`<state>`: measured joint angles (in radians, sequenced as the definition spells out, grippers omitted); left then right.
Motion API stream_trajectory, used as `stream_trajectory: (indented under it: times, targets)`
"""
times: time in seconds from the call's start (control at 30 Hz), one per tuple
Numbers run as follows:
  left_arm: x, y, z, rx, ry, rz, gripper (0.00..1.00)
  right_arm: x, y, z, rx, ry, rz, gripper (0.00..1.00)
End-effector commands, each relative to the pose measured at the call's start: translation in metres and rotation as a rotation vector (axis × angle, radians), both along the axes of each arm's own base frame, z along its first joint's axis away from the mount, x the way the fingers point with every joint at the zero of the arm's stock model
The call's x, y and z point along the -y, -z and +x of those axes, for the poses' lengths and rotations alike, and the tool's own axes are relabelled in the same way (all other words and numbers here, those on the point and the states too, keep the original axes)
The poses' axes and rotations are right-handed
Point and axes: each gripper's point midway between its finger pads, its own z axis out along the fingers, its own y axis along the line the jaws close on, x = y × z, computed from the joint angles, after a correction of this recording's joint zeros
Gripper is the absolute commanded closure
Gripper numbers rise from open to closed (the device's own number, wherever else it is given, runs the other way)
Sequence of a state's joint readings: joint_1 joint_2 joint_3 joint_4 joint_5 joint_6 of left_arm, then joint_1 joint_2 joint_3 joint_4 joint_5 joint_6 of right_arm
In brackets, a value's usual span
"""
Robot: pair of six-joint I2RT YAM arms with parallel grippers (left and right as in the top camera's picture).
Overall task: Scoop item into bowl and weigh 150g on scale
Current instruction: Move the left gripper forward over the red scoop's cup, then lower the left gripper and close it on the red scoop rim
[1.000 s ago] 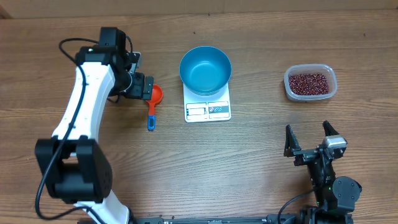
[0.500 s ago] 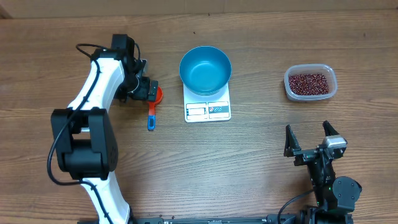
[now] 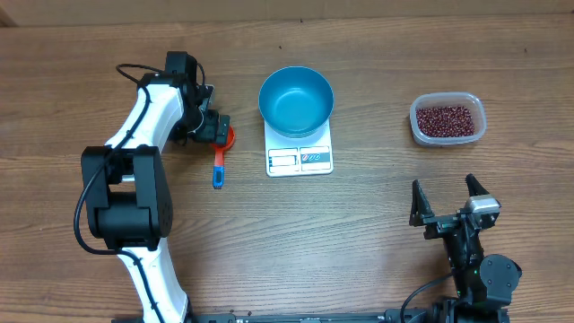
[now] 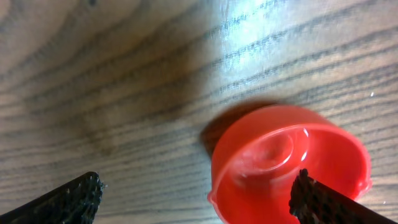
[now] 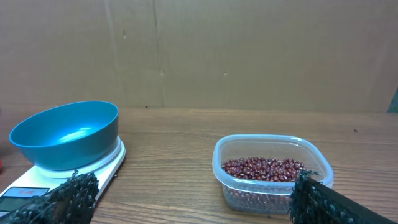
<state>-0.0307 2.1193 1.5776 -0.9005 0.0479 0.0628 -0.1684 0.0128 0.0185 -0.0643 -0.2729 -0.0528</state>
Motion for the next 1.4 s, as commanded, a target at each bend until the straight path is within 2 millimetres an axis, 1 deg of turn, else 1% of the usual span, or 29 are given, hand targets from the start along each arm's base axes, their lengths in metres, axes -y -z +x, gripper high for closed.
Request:
stream_trajectory:
  times: [0.0, 0.27, 0.53, 1.1, 1.37]
  targets:
    - [-0.005, 0.000, 0.011, 0.029, 0.004, 0.015, 0.00, 0.000, 0.002, 0.000, 0.003, 0.005, 0.000, 0.00]
    - [-0.005, 0.000, 0.016, 0.048, 0.004, 0.014, 0.01, 0.001, 0.002, 0.000, 0.003, 0.005, 0.000, 0.00]
    - [-0.005, 0.006, 0.010, 0.028, 0.004, 0.015, 0.00, 0.000, 0.002, 0.000, 0.003, 0.005, 0.000, 0.00]
    - [-0.002, 0.007, 0.009, 0.025, 0.003, 0.003, 0.00, 0.001, 0.002, 0.000, 0.003, 0.005, 0.000, 0.00]
    - [-0.002, 0.010, 0.004, 0.011, -0.002, 0.002, 0.00, 0.001, 0.002, 0.000, 0.003, 0.005, 0.000, 0.00]
